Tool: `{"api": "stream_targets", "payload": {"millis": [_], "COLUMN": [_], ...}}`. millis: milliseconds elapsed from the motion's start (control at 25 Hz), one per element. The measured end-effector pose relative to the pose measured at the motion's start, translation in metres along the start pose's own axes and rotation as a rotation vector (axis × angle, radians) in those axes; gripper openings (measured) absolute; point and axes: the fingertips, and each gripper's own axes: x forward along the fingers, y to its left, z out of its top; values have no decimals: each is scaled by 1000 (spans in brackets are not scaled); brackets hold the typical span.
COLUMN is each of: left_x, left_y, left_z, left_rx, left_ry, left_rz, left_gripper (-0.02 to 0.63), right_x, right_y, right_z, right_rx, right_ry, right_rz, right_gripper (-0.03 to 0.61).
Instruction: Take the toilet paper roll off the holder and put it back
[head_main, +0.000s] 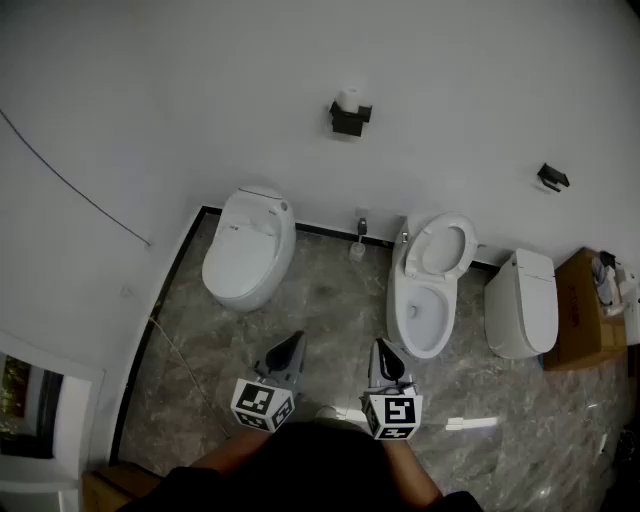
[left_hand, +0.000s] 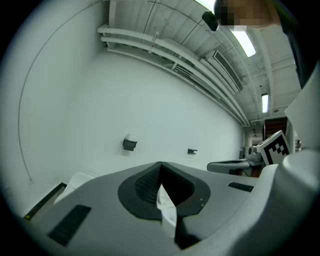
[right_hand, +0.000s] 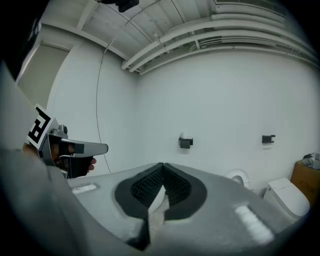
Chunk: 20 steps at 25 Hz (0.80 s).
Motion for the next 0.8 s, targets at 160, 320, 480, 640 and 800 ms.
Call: {"api": "stream_targets", "payload": {"millis": [160, 320, 480, 640, 800], "left_x": [1, 6, 8, 23, 46], "left_y": [-6, -9, -7, -3, 4], "left_z": [1, 0, -6, -8, -9], "left_rx": [52, 80, 82, 70, 60], "left_ry": [5, 8, 30, 34, 33], "left_rz": [10, 20, 43, 39, 16], "left_gripper": [11, 11, 11, 11, 11], "right_x": [-5, -7, -7, 0, 20], "right_y": [-15, -28, -33, -34, -35], "right_z": [4, 10, 3, -2, -5], "right_rx": [11, 48, 76, 79, 85], "right_ry": [-19, -51, -50, -45, -31], "right_rz": [-24, -23, -4, 17, 27], "right_gripper": [-3, -3, -2, -2, -2]}}
